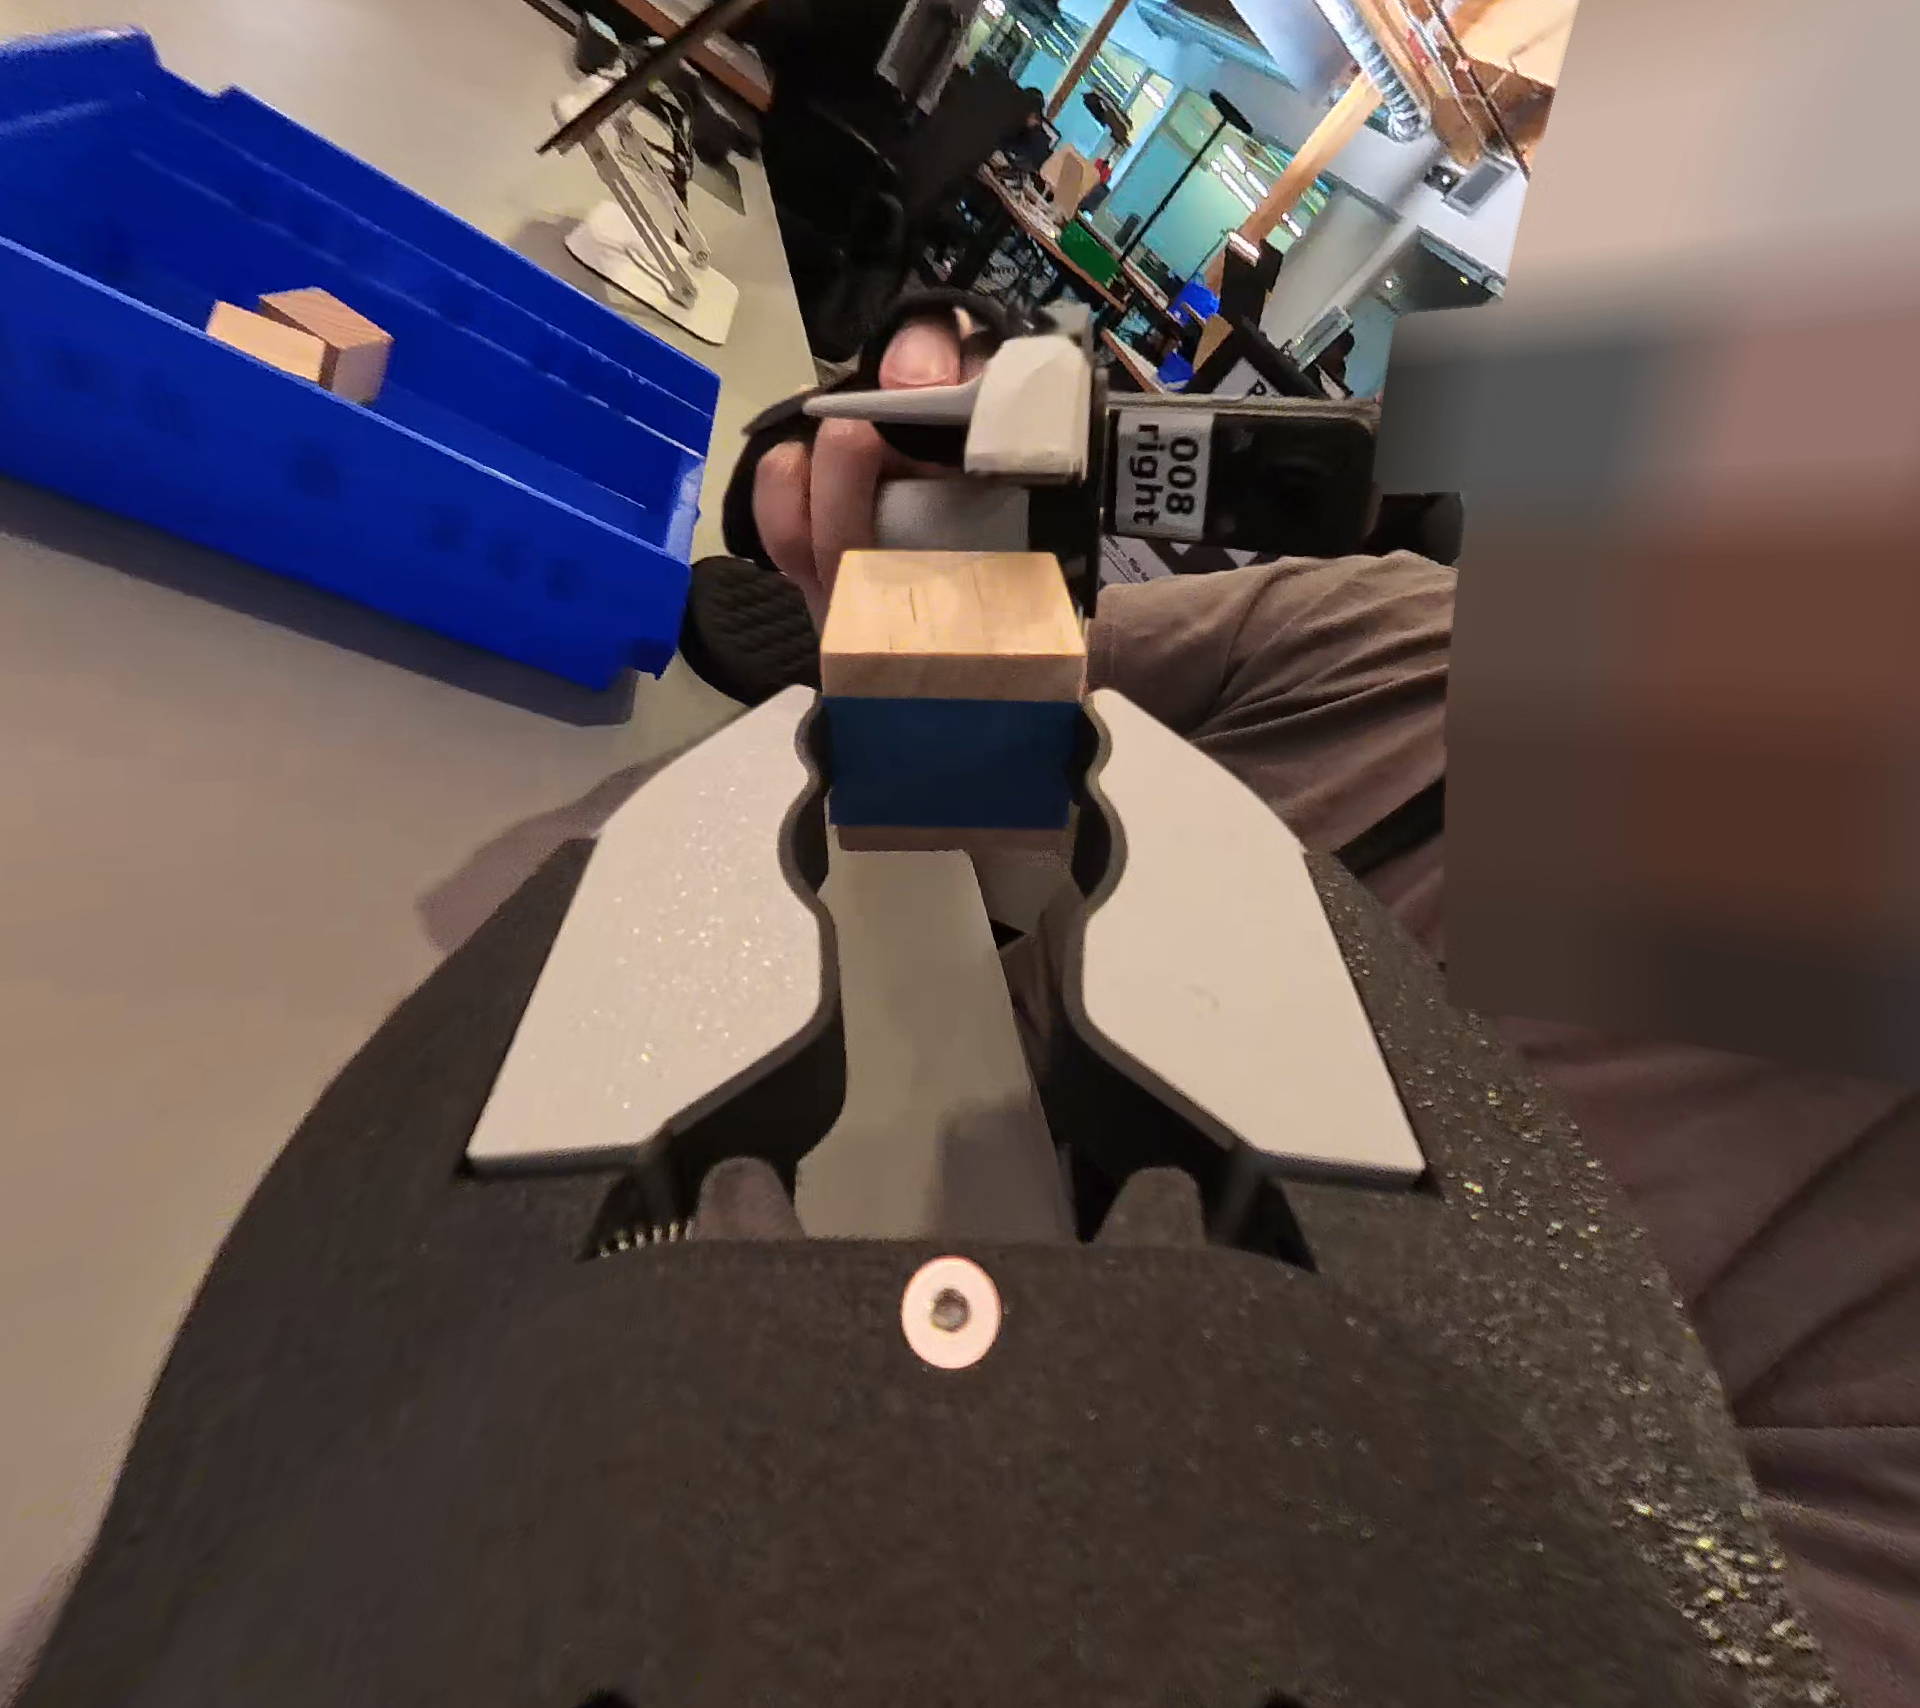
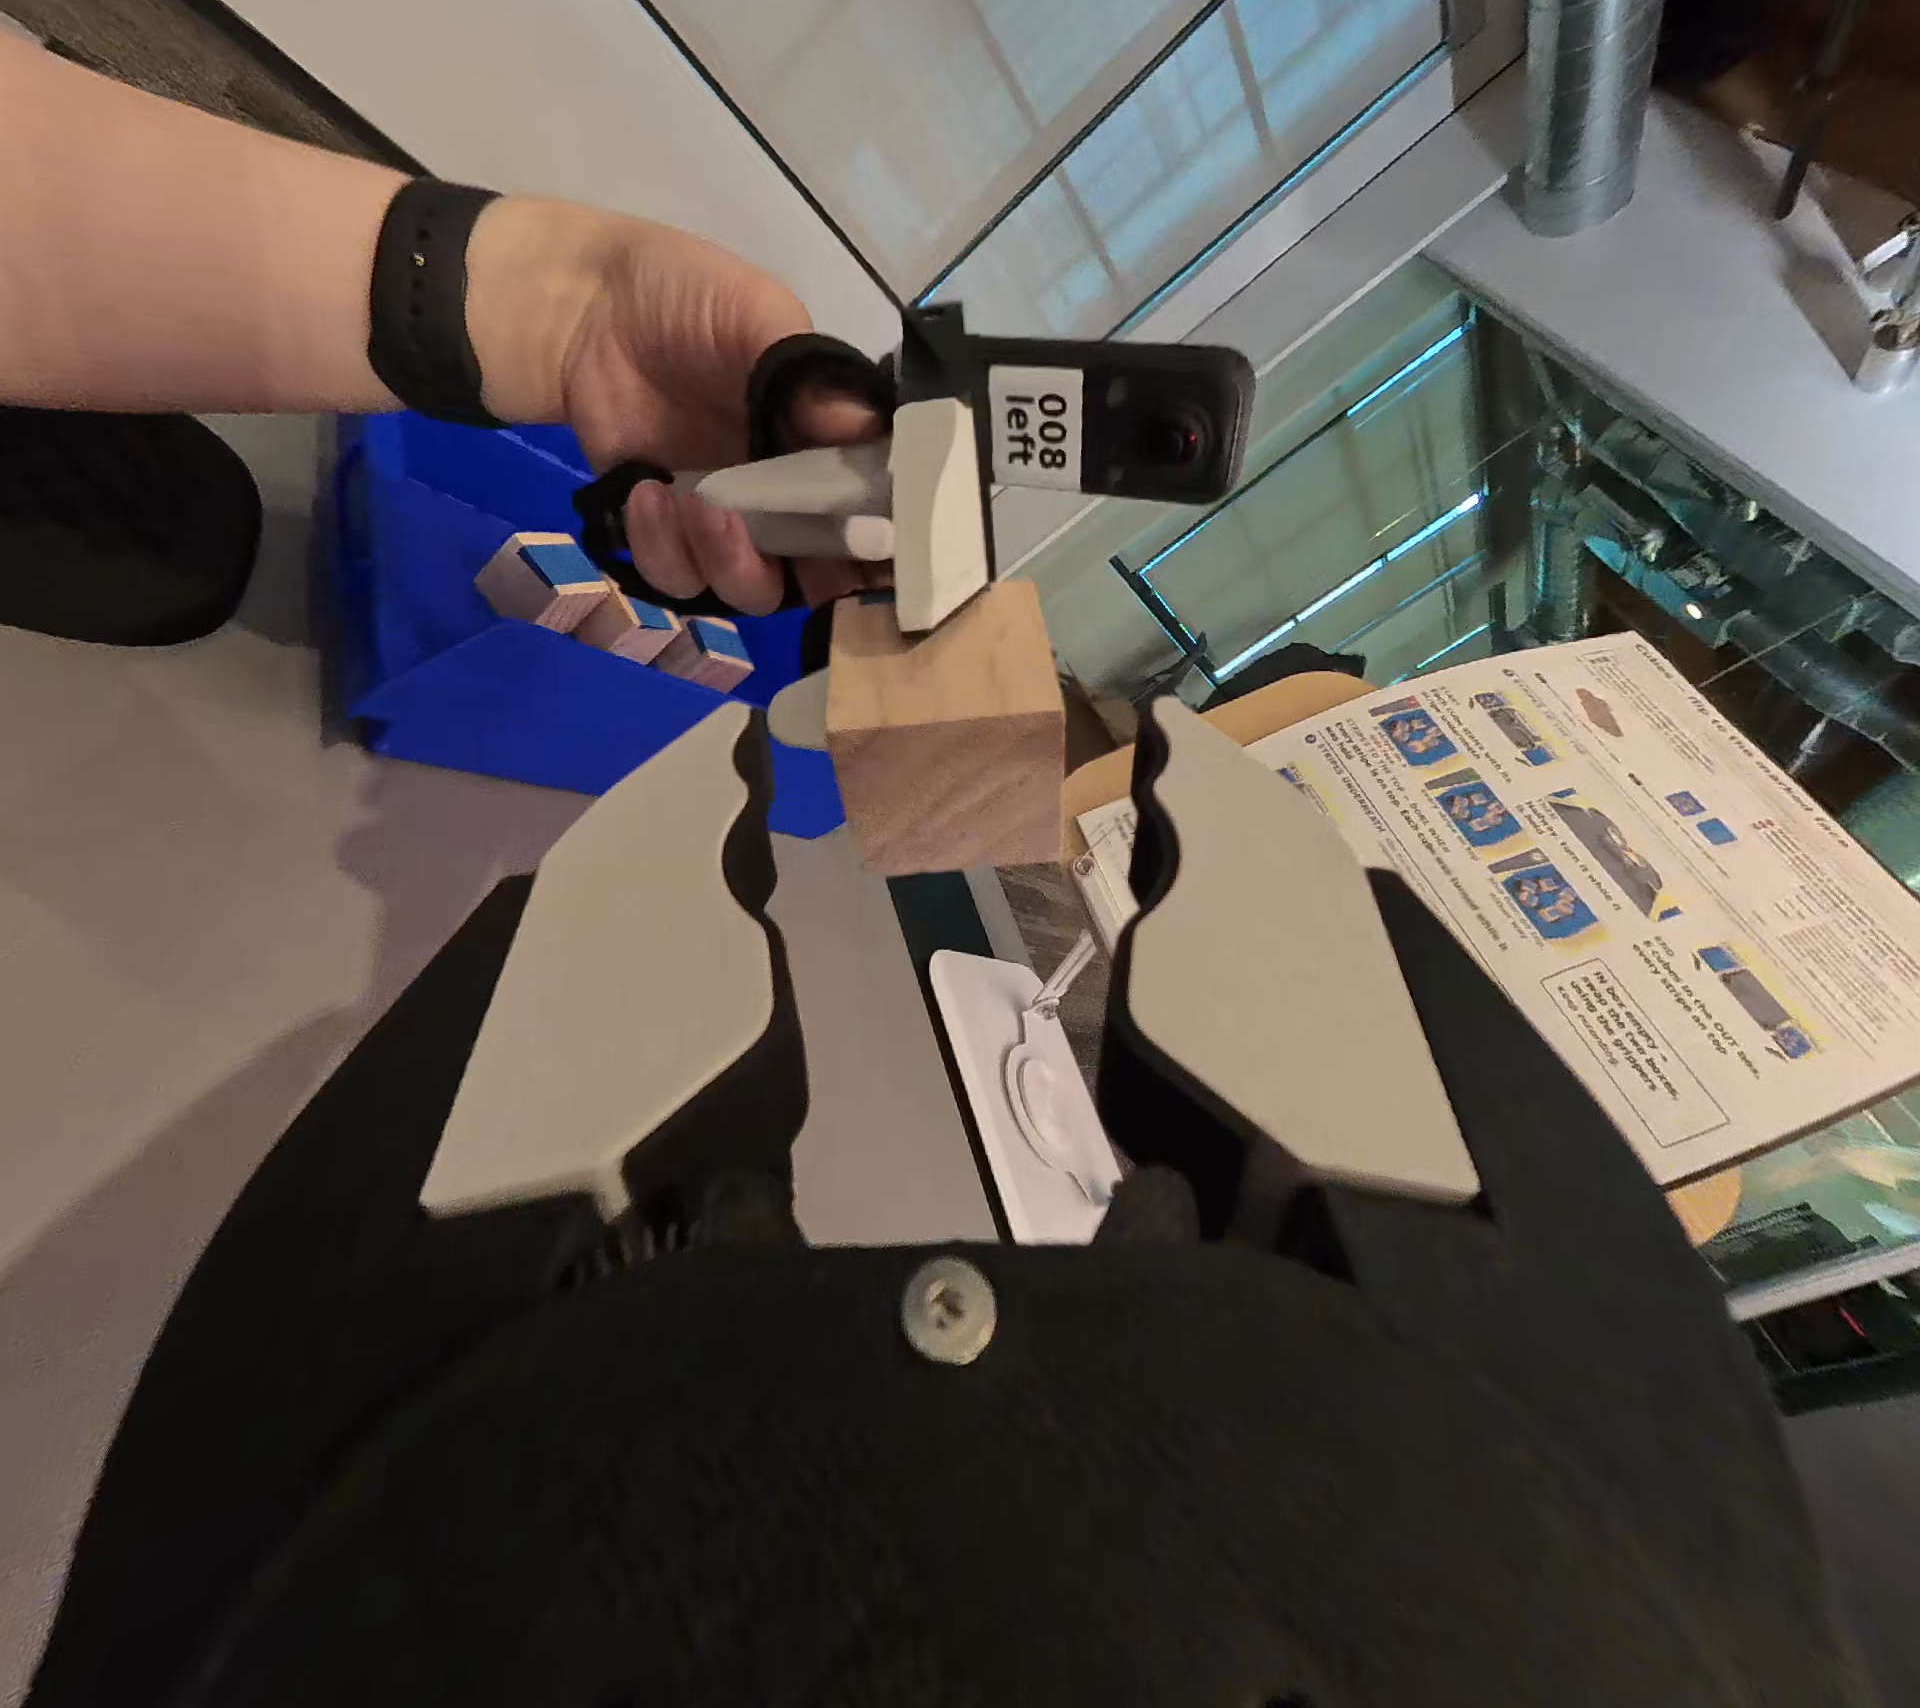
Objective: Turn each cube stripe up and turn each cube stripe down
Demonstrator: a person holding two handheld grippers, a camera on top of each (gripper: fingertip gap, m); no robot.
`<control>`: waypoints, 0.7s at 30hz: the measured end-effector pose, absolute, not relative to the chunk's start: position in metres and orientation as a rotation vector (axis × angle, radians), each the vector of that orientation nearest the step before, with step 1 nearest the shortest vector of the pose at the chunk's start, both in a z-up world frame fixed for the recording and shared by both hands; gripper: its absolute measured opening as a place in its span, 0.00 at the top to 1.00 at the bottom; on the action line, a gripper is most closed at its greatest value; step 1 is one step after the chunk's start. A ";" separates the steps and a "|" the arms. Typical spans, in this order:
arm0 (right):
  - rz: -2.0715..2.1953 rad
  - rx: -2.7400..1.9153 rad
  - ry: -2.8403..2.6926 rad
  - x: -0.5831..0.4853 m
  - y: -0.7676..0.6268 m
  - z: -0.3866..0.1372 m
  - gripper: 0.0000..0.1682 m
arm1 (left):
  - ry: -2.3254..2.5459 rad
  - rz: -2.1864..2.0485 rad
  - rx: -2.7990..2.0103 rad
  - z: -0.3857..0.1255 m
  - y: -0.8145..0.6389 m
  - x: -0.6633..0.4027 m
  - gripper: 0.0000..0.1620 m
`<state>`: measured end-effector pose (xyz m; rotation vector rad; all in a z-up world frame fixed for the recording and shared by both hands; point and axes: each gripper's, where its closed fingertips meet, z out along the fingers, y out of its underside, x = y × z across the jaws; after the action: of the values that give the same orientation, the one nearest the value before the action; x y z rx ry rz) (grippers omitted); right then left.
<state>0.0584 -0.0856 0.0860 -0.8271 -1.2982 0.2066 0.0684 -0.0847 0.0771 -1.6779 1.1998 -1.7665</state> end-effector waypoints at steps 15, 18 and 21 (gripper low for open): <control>0.328 -0.924 -1.359 0.067 -0.083 0.085 0.74 | 1.201 -1.828 -1.670 0.080 -0.086 0.063 0.71; 0.279 -1.110 -1.258 0.119 -0.047 0.109 0.74 | 1.108 -1.674 -1.707 0.082 -0.064 0.043 0.71; 0.310 -1.537 -0.985 0.215 0.011 0.109 0.74 | 1.042 -1.483 -1.764 0.084 -0.049 0.016 0.73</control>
<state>0.2151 0.0114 0.1085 -1.5372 -0.9846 0.3103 0.0163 -0.0491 0.0839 -1.7638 1.0422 -1.4833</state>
